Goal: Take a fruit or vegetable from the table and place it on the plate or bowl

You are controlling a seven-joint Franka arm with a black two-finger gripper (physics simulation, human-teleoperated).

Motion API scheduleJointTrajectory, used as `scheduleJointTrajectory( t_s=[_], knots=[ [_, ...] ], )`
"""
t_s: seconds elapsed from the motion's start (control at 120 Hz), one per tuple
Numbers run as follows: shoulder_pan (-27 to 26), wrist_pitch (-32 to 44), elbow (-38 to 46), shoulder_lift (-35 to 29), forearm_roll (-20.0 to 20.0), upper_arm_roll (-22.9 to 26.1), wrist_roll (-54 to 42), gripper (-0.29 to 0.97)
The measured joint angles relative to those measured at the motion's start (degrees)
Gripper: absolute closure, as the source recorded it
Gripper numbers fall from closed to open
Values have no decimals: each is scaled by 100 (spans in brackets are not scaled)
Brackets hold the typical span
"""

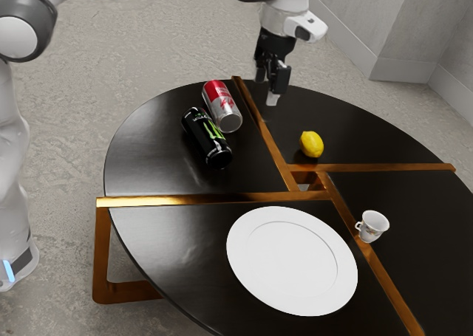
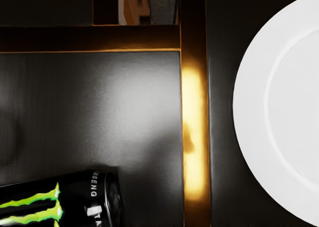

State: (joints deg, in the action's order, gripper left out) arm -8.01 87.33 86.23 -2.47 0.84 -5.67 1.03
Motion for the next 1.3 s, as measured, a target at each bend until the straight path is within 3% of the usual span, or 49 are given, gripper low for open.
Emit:
scheduleJointTrajectory(
  t_s=[0.283, 0.4, 0.5, 0.7, 0.917, 1.075, 1.3],
  knots=[
    [-366, -90, -44, 10, -113, -86, 80, 0],
    [-182, -101, -424, 268, -203, -101, -49, 0],
    [-33, -83, -1140, 896, -207, -163, -299, 0],
    [846, 417, -1962, 2015, -291, -185, -2164, 0],
    [1036, 527, -3519, 3363, -203, -23, -4089, 0],
    [1515, 630, -3690, 3903, -99, 373, -5467, 0],
    [1800, 905, -3721, 4096, 241, 893, -7003, 0]
  ],
)
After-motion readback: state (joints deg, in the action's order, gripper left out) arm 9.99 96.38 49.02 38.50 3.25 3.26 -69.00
